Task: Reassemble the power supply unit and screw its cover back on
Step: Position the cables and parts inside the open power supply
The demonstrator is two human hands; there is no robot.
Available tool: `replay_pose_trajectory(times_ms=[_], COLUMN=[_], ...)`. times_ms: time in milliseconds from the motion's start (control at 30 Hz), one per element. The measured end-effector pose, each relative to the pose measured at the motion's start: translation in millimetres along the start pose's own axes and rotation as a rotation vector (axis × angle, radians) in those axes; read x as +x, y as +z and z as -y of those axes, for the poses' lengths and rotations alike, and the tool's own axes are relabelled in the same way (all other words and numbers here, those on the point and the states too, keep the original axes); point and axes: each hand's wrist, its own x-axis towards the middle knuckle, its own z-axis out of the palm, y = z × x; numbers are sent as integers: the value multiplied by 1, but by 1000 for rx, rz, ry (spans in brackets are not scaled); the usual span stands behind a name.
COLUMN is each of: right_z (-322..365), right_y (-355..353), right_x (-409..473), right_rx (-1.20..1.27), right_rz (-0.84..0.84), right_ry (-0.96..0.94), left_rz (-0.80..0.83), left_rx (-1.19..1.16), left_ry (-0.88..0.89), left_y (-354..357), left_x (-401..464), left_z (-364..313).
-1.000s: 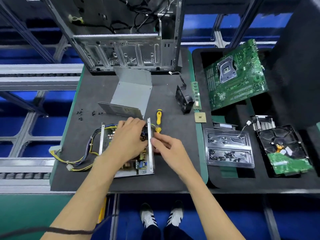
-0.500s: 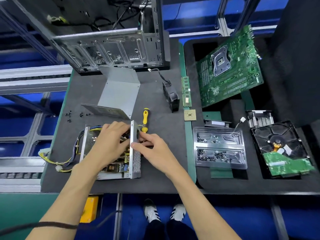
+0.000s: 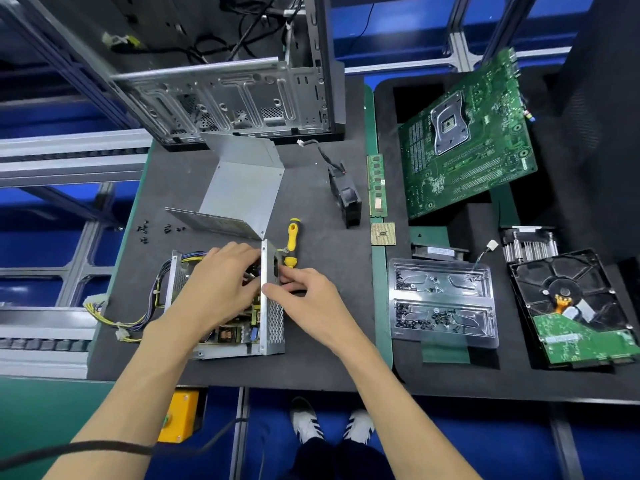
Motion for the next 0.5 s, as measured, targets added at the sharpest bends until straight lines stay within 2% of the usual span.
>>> replay_pose_trajectory(times_ms=[167, 300, 500], right_z=[1, 3, 3], right_y=[-2, -2, 1], right_x=[-2, 1, 2], right_rx=[-1, 27, 69], right_rz=[12, 13, -19], right_ry=[21, 37, 43], left_rz=[-71, -21, -14], left_rx=[-66, -147, -38], left_ry=[-130, -38, 68], left_y=[-5, -8, -3], left_x=[7, 7, 4], left_z=[7, 6, 8])
